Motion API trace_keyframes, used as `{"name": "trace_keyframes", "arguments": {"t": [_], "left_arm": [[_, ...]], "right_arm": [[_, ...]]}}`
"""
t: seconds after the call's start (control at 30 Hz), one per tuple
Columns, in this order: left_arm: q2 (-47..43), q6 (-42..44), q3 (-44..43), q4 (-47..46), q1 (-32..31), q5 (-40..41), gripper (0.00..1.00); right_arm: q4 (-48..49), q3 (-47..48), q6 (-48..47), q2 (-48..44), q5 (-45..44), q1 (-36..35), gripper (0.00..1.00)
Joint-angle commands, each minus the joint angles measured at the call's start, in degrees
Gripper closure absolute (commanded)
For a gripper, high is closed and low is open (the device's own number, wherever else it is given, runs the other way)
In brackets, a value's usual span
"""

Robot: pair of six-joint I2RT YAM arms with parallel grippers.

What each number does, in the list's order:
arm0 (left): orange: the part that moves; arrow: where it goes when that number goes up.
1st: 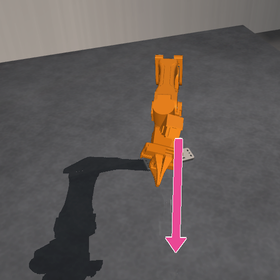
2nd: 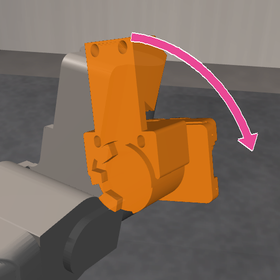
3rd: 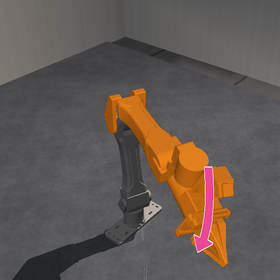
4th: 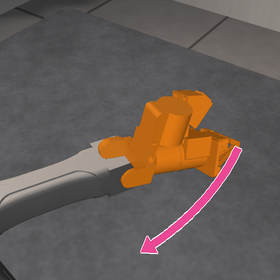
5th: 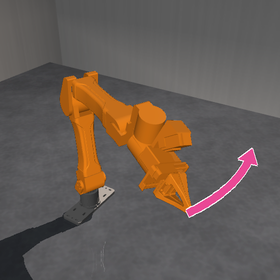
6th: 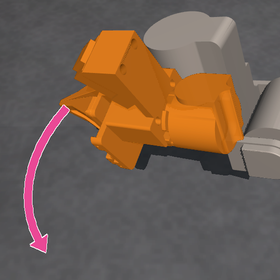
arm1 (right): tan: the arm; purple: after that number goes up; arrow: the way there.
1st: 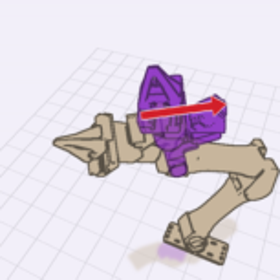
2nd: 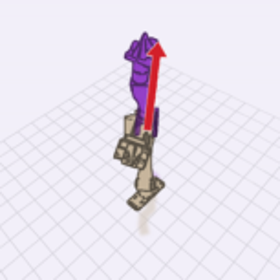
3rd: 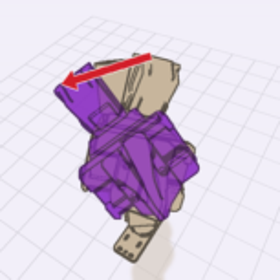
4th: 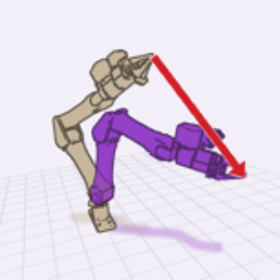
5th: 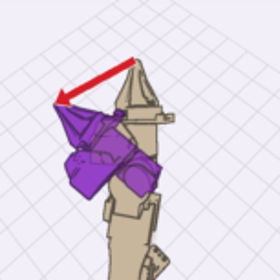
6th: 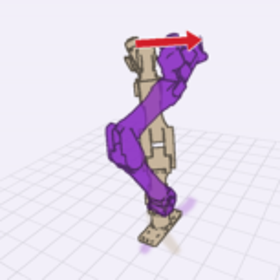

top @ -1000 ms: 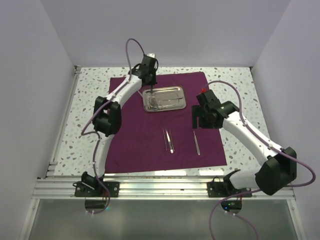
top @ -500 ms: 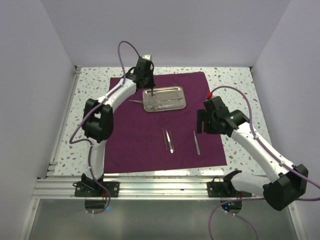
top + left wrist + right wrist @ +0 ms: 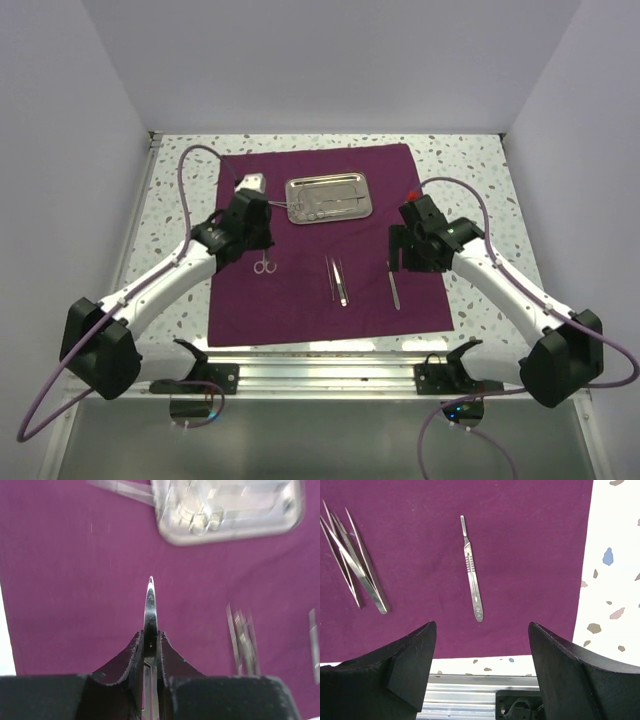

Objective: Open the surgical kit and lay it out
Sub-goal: Place the medical item in the surgical kit.

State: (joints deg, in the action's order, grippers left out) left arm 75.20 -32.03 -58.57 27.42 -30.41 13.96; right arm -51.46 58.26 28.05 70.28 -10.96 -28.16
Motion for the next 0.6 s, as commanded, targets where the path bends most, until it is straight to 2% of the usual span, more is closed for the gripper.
{"name": "trace_keyframes", "arguments": {"t": [0.0, 0.07, 0.13, 0.17, 0.2, 0.27, 0.3, 0.4, 0.57], "left_arm": [[-1.63, -5.4, 7.93, 0.09, -2.01, 2.3, 1.0], [-2.69, -7.25, 10.04, 0.35, -3.24, 2.3, 0.99], [-2.78, -7.96, 10.58, 0.44, -4.03, 2.74, 0.84], [-2.78, -7.96, 10.75, 0.53, -4.39, 3.18, 0.72], [-2.69, -8.13, 10.75, 0.53, -4.56, 3.88, 0.51], [-2.51, -8.13, 10.67, 0.18, -4.57, 4.5, 0.36], [-2.43, -8.13, 10.4, 0.18, -4.57, 4.68, 0.24], [-0.85, -7.17, 8.3, 0.35, -4.57, 5.11, 0.16], [3.98, -2.87, 0.05, -0.61, -3.52, 7.4, 0.15]], "right_arm": [[1.89, 3.61, -0.98, 1.7, 0.85, 0.13, 0.23], [1.72, 4.49, -1.16, 2.05, 0.68, 0.21, 0.23], [1.45, 4.5, -1.07, 1.88, 0.42, 0.21, 0.23], [1.45, 4.23, -0.98, 1.62, 0.41, 0.21, 0.23], [1.37, 3.88, -0.81, 1.27, 0.33, 0.21, 0.23], [1.36, 2.57, -0.37, 0.12, 0.33, 0.21, 0.23], [1.28, 2.21, -0.02, -0.32, 0.33, 0.21, 0.23], [0.05, 0.72, 0.68, -2.25, -0.02, 0.13, 0.23], [-1.01, -1.57, 1.39, -6.03, -0.9, 0.21, 0.23]]}}
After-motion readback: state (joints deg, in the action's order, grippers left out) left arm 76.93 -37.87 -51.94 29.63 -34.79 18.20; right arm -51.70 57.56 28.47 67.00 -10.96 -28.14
